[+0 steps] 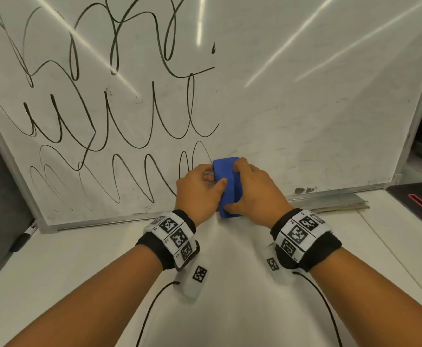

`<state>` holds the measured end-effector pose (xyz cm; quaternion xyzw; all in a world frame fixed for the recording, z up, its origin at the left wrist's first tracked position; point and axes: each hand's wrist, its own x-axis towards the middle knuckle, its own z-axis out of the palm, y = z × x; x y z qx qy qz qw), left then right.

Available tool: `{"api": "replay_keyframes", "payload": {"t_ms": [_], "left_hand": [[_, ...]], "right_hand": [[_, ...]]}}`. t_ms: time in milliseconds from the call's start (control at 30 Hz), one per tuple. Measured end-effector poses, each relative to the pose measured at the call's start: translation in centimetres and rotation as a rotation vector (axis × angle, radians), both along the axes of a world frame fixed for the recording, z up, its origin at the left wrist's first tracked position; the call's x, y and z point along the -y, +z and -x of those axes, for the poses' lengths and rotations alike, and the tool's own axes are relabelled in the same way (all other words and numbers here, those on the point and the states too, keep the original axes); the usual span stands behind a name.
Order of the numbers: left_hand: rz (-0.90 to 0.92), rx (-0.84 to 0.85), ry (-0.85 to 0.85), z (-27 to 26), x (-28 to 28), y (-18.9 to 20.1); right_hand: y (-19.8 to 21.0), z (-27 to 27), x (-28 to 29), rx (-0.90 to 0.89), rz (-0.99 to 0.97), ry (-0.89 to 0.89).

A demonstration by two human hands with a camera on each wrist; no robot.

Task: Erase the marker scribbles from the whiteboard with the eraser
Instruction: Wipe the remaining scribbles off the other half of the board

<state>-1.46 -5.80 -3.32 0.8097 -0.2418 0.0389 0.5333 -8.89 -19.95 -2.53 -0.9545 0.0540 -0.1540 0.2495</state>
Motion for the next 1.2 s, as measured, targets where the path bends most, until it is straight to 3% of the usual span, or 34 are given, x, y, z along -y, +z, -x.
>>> {"api": "replay_keyframes", "payload": {"t_ms": [267,400,500,633,800,1033,1200], "left_hand": [[-0.057,0.174,0.012,0.5,-0.6,0.2],[-0.156,0.235,0.076,0.2,-0.4,-0.2],[-0.269,0.307,0.111,0.8,-1.3,-0.5],[-0.486,0.350,0.025,2.5,-2.3,-0.8],[-0.769,0.326,0.006,2.6,-1.6,-0.4],[-0.882,0.344,-0.006,3.0,-0.8,-0.4],[-0.802,0.362,0.053,2.4,-0.9,0.7]], "right_hand": [[1.1,0.5,0.6,0.078,-0.317,0.100],[1.9,1.2,1.1,-0.026,-0.449,0.188],[2.6,1.6,2.9,-0.066,-0.444,0.105],[2.7,2.1,5.3,-0.043,-0.401,-0.058],[1.9,1.7,5.5,-0.062,-0.289,-0.112],[1.9,1.8,6.0,-0.039,-0.276,-0.159],[2.1,1.7,5.9,-0.042,-0.282,-0.157]]}}
